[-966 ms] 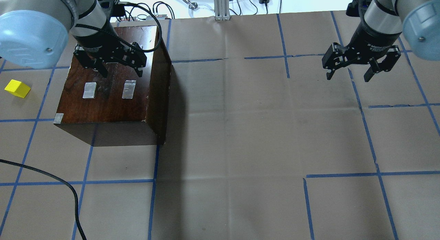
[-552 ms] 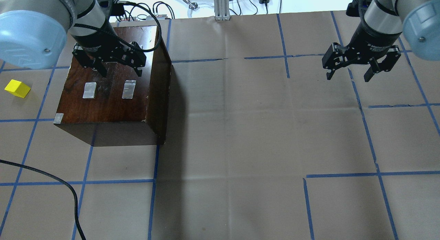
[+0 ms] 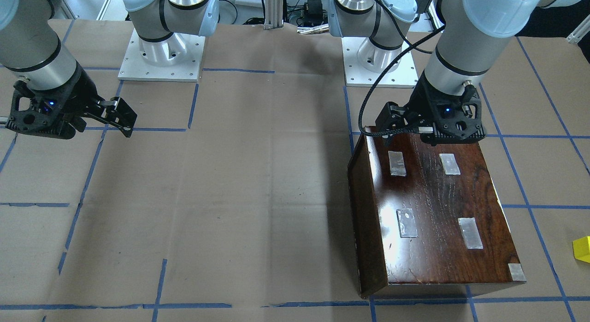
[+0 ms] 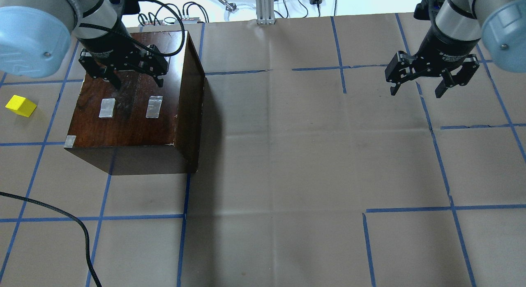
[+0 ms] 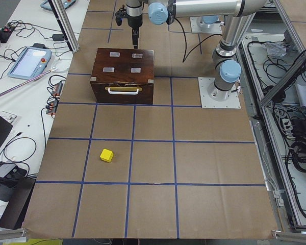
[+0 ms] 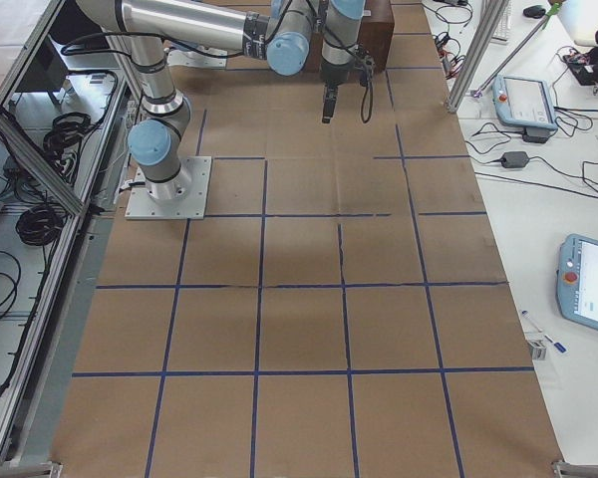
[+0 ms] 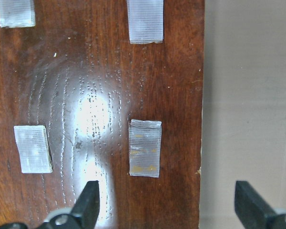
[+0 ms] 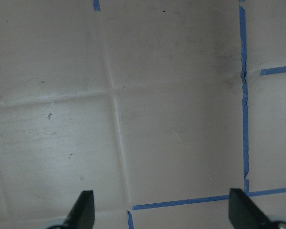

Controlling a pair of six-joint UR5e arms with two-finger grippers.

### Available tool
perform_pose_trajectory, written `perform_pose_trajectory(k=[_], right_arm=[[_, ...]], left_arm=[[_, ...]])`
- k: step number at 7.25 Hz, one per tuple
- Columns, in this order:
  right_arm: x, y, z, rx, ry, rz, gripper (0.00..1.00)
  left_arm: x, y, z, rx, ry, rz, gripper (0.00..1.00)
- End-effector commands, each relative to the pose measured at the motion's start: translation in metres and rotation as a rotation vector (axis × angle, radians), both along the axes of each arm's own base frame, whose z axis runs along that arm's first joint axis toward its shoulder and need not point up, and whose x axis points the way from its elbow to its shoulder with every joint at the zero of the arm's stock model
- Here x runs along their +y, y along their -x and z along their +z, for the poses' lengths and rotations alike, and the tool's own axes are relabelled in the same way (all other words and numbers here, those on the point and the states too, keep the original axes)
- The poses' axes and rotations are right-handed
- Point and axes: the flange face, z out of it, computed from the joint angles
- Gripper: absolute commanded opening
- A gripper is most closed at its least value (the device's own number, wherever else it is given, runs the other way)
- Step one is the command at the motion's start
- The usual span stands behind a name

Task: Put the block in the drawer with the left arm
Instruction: 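Move the left gripper to the white drawer handle and hook it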

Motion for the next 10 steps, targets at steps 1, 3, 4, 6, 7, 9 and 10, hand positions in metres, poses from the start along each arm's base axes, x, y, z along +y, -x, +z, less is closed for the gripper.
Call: perform_pose_trajectory(k=[1,3,4,6,7,9,10], right_arm=[[0.000,0.000,0.000,0.000,-0.001,-0.001,1.00],[0.000,0.000,0.000,0.000,0.000,0.000,1.00],[0.000,0.000,0.000,0.000,-0.001,-0.001,1.00],[0.000,0.000,0.000,0.000,0.000,0.000,1.00],[0.000,0.000,0.000,0.000,0.000,0.000,1.00],[0.000,0.000,0.000,0.000,0.001,-0.001,1.00],[0.000,0.000,0.000,0.000,0.001,0.000,1.00]], left_arm=[[-0.011,-0.077,0.002,0.007,0.005,0.056,0.99],[-0.024,-0.153,-0.016,0.008,-0.002,0.052,0.99],[-0.032,-0.188,-0.030,0.012,-0.014,0.030,0.99],[-0.043,-0.253,-0.061,0.033,-0.044,0.111,0.99],[-0.049,-0.274,-0.063,0.060,-0.020,0.143,0.99],[-0.061,-0.288,-0.099,0.119,-0.055,0.161,0.99],[-0.063,-0.294,-0.103,0.187,-0.028,0.156,0.99]])
